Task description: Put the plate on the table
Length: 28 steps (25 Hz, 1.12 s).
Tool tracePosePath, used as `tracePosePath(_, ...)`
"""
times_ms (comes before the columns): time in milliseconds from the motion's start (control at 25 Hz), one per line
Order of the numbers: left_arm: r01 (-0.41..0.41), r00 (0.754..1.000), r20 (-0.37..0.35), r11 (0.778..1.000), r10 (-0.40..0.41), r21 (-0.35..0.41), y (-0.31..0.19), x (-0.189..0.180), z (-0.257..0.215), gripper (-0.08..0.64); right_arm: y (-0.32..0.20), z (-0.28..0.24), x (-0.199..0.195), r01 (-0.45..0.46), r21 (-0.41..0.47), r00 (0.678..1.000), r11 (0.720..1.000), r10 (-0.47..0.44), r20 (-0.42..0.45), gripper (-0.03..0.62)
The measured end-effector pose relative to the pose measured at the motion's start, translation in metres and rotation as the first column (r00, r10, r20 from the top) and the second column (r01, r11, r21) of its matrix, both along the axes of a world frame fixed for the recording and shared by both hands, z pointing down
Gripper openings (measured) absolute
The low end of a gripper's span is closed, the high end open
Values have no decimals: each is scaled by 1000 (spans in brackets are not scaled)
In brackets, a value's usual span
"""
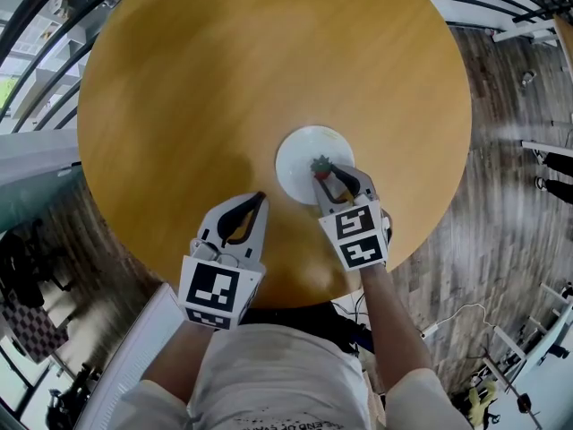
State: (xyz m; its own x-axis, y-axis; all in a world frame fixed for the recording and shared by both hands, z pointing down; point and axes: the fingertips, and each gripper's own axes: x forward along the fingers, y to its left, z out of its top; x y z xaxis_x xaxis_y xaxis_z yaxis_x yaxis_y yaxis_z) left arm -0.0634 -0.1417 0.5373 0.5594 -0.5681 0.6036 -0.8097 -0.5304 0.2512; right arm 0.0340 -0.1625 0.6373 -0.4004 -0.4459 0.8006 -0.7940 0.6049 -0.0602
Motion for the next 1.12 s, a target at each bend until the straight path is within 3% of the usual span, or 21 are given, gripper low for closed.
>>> tracePosePath(880,13,1000,-7,1000,-13,3,0,-5,-3,25,3,2,-2,14,-19,1000,1000,-15,-26,193)
tracePosePath(1120,12,1000,-9,1000,-11,24,4,-3,-17,23,8,-19,0,-2,2,1000,1000,2,18,192)
